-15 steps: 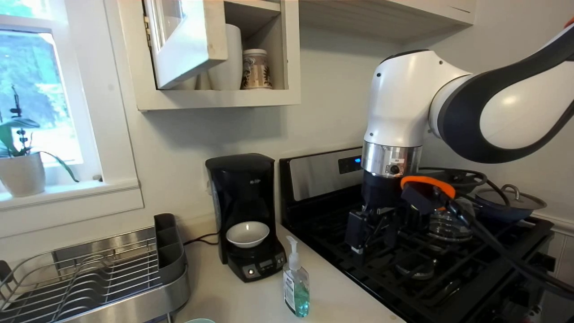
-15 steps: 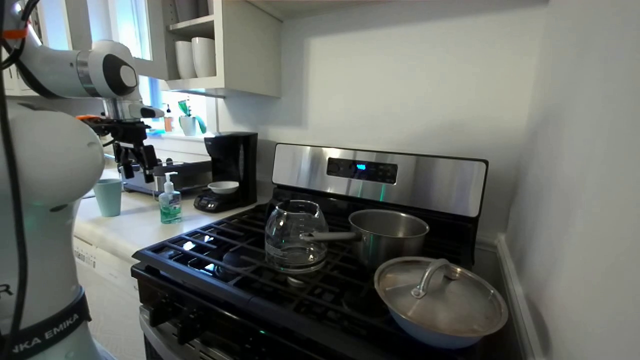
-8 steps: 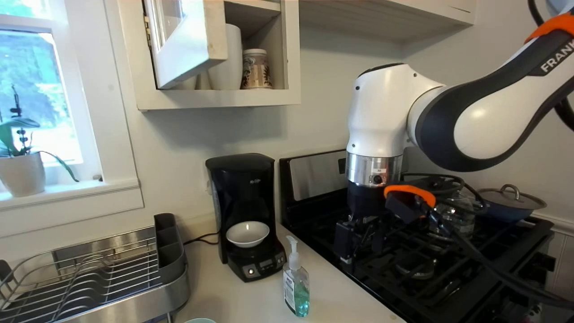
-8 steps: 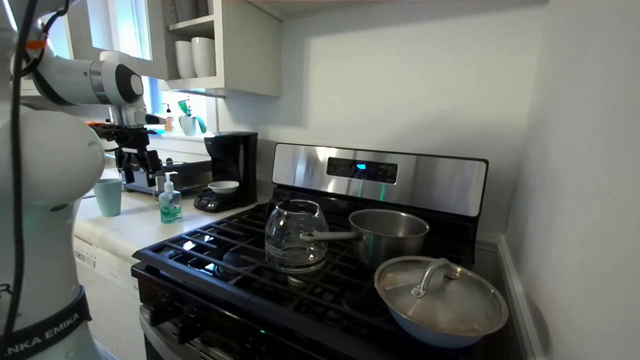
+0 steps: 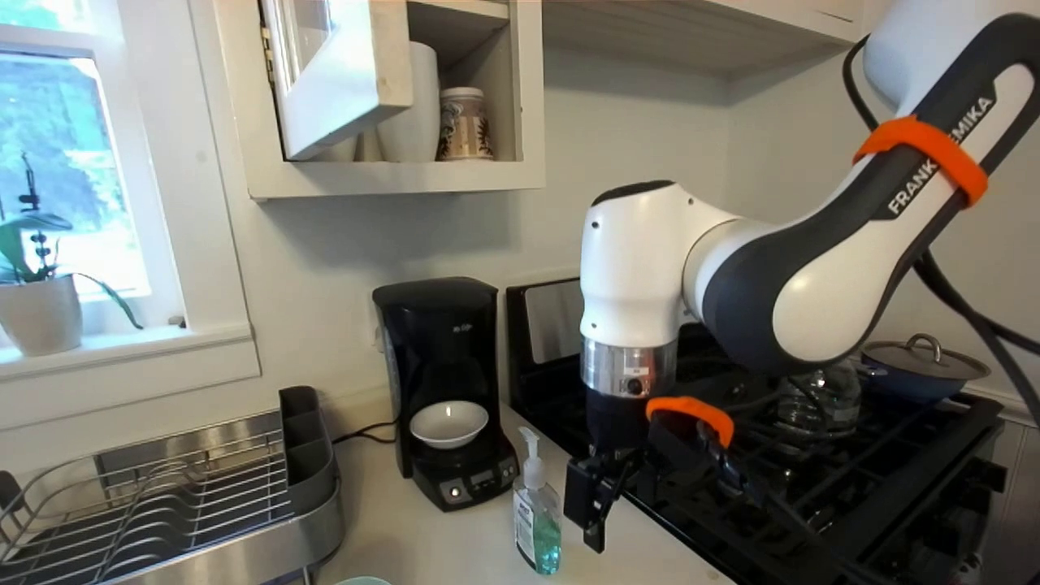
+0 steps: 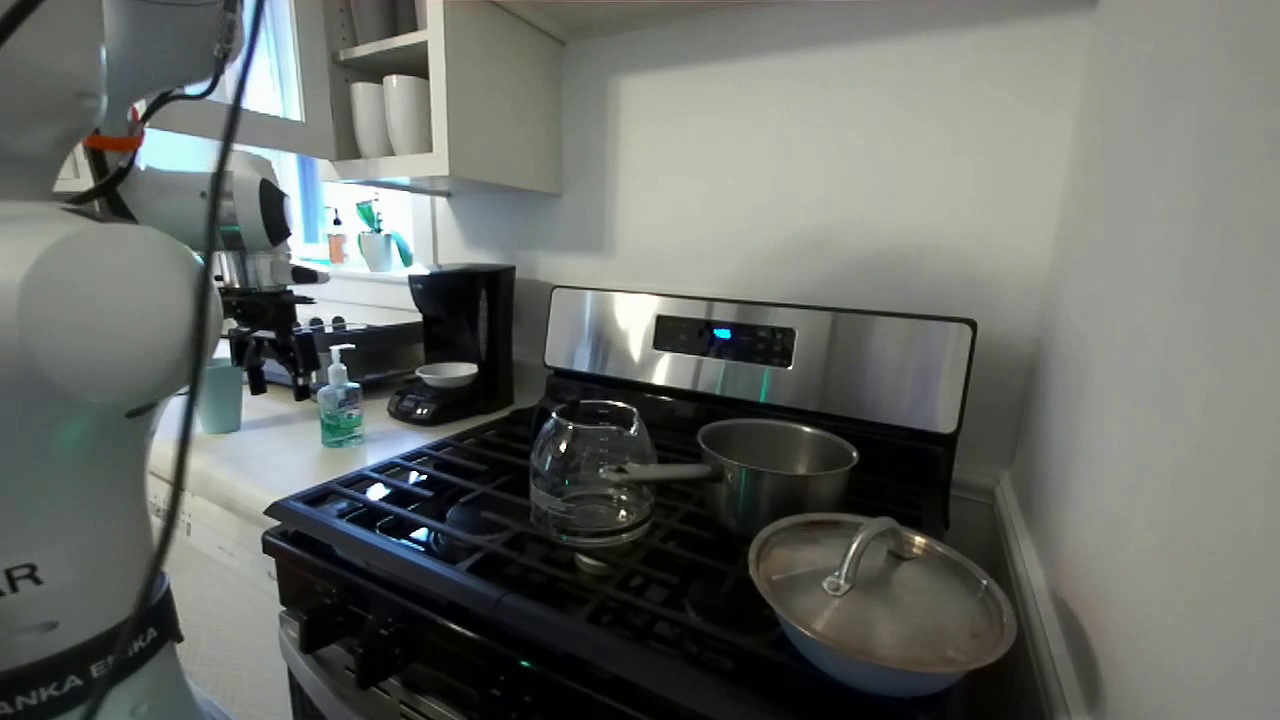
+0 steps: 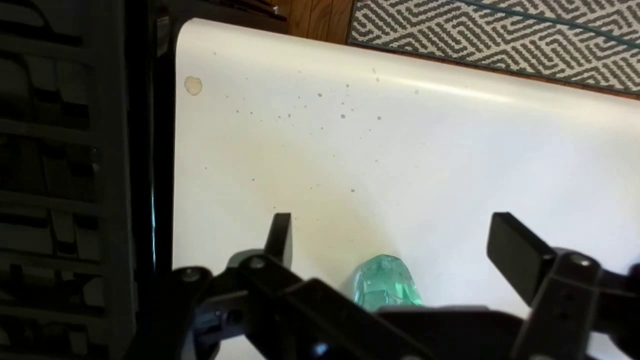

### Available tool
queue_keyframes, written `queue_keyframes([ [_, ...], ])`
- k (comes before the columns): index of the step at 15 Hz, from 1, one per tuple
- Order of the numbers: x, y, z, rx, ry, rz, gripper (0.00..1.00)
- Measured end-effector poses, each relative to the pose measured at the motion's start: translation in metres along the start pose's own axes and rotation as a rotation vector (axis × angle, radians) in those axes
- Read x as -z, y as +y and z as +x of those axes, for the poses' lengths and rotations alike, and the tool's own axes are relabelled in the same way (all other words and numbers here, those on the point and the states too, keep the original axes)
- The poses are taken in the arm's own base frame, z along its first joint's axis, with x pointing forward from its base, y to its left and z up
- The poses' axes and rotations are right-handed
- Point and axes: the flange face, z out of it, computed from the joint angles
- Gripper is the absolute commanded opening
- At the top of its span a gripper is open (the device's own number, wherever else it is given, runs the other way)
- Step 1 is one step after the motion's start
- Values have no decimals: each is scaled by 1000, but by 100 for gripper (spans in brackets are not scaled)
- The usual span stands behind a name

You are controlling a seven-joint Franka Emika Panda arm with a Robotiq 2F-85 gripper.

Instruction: Slide the soap bottle a little forward on the kitchen counter

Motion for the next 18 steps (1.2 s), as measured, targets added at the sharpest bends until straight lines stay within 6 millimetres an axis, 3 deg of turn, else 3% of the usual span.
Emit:
queue_keyframes([
  [8, -38, -18, 30, -33, 81, -62, 100],
  [16, -57, -22, 59, -50, 134, 10, 100],
  [17, -59, -21, 62, -52, 137, 7, 96],
  [18, -60, -21, 64, -54, 139, 4, 77],
])
